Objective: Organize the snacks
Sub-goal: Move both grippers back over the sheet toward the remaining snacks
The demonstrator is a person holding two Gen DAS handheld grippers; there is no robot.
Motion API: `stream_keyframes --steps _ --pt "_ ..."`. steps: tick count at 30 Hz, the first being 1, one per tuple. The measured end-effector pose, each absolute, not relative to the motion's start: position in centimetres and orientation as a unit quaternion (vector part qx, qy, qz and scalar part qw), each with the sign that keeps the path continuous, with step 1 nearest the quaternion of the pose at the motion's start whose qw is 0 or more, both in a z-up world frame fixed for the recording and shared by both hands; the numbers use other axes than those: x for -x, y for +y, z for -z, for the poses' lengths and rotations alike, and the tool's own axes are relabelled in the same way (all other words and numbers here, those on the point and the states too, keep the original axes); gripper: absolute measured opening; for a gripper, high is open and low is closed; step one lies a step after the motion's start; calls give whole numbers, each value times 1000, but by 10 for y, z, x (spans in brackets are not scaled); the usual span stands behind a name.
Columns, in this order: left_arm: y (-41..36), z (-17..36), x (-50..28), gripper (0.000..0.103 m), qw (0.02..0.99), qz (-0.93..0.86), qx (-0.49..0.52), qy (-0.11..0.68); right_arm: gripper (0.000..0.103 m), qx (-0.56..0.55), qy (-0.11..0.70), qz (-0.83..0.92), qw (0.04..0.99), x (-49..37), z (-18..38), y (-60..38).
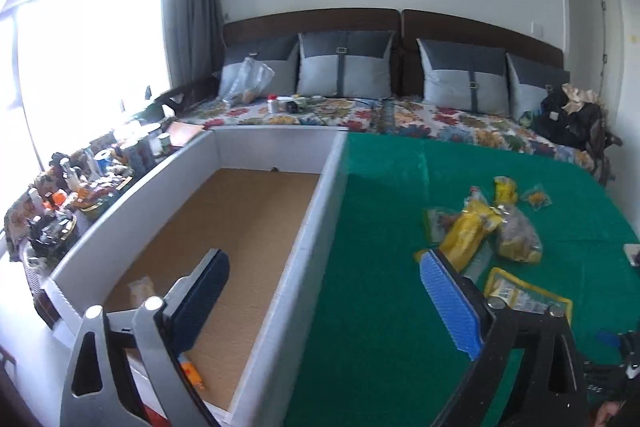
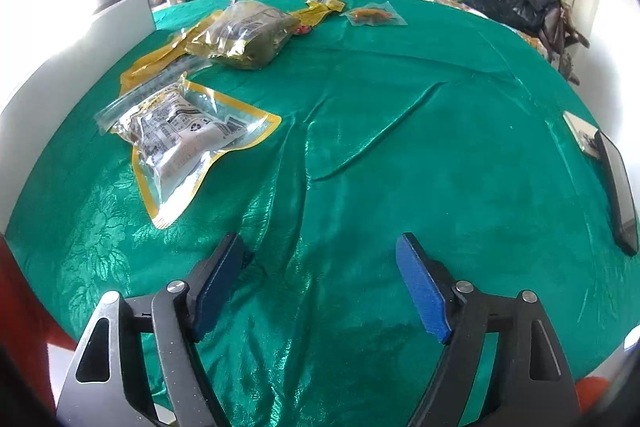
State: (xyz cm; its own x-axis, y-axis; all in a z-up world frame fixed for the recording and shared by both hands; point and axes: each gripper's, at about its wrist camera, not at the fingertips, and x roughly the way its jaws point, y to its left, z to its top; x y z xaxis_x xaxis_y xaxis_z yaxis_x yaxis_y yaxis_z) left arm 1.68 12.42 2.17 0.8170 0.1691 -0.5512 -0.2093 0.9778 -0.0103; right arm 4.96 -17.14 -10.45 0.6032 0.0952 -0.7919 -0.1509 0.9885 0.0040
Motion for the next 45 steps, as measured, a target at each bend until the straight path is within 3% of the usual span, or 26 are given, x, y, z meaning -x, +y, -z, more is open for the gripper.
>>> stream_keyframes --steps 7,13,19,21,30,39,45 --pt "79 80 -46 102 903 -30 56 426 88 36 426 -77 901 -44 108 -172" --pt "79 124 -47 102 887 -28 26 459 90 39 428 -81 899 -44 107 -171" --pt "82 134 -49 103 886 -16 15 464 90 45 465 -75 881 -47 101 -172" --pt "83 134 -50 103 888 -10 12 460 90 42 442 -81 893 -39 87 -173" --pt "86 134 -57 103 896 -4 8 445 91 229 426 -263 835 -103 41 -73" --pt "86 133 -55 103 894 1 6 448 90 208 564 -301 740 -185 92 -35" --pt "85 133 -58 103 894 -1 8 447 91 250 564 -336 712 -163 87 -24"
